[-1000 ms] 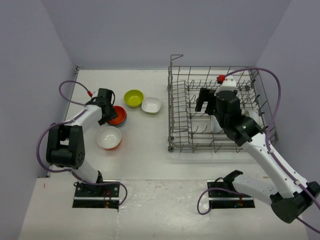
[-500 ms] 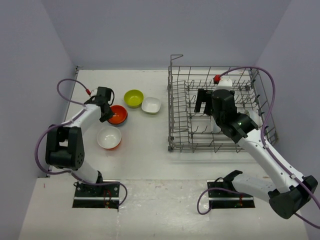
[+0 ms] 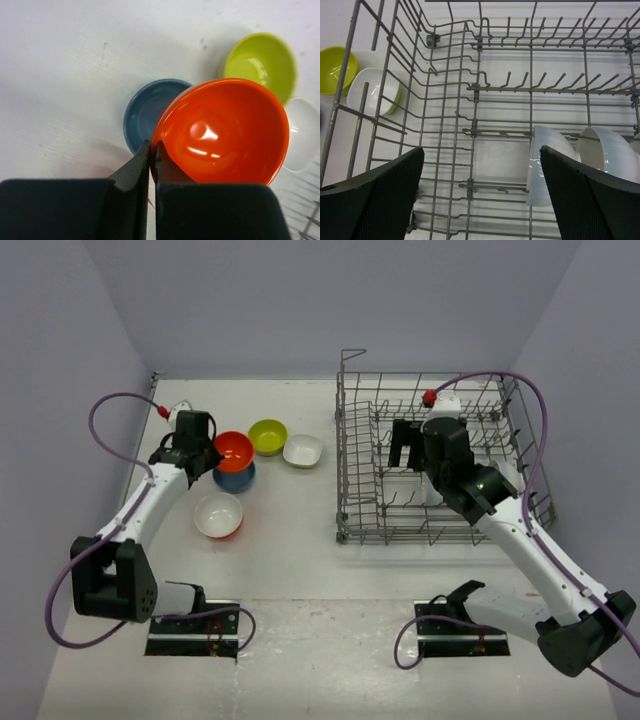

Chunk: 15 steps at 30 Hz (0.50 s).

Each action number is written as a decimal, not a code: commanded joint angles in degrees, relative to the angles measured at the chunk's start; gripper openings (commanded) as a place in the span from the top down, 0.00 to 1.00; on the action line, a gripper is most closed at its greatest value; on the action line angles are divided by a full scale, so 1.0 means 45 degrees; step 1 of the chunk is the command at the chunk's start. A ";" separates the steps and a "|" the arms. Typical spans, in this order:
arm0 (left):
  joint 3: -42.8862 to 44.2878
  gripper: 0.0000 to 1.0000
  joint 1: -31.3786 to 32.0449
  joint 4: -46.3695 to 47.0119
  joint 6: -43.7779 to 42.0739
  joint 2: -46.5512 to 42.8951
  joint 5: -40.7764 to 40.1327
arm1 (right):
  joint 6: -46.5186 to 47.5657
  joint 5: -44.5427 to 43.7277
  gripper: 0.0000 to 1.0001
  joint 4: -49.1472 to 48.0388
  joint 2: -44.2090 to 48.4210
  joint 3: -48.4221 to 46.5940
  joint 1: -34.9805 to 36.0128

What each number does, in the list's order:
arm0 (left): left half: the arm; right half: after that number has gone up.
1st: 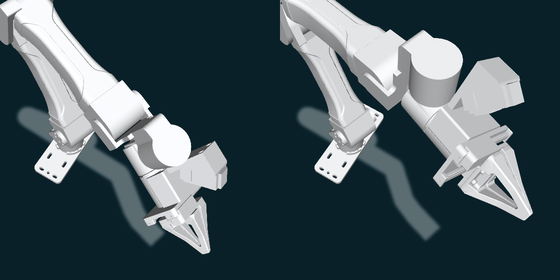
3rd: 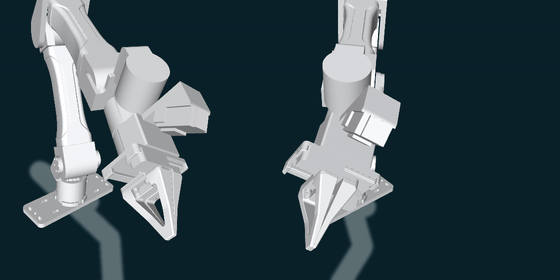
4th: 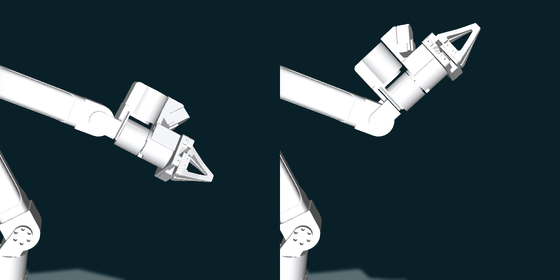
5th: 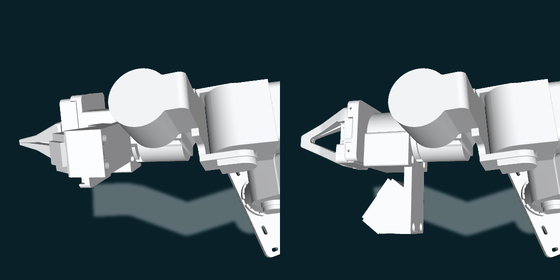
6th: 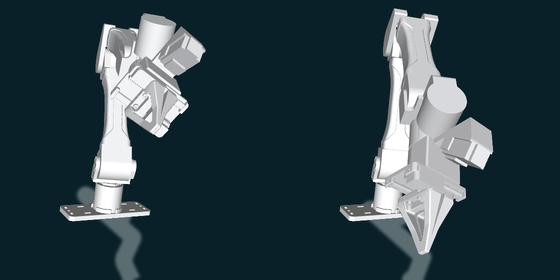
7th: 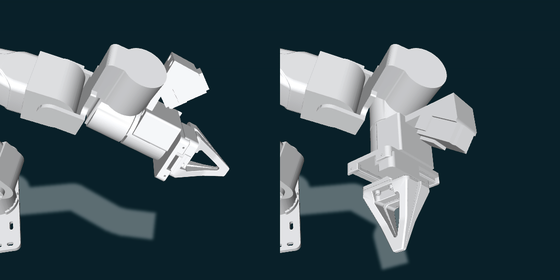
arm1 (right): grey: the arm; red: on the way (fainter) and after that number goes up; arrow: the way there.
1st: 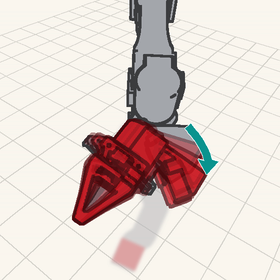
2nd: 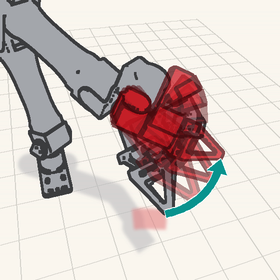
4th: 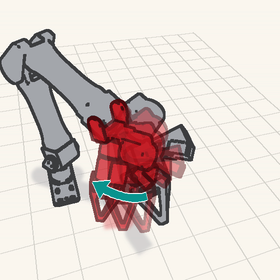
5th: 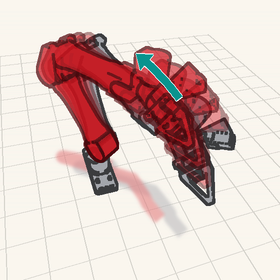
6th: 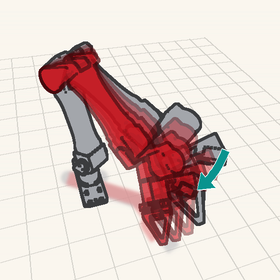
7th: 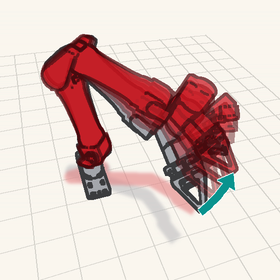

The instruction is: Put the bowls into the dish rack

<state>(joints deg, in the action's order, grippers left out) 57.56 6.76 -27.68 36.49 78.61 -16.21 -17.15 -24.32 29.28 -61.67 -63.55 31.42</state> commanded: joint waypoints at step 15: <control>0.1544 1.00 0.3456 0.2264 0.0112 -0.3915 0.1706 | 0.1489 0.4310 0.01 -0.0142 -0.2620 -0.5874 0.3056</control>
<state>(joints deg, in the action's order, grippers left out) 61.04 20.62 -22.50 35.46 61.14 -9.10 -10.37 -6.72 27.77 -69.14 -84.75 43.92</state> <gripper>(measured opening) 0.018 0.989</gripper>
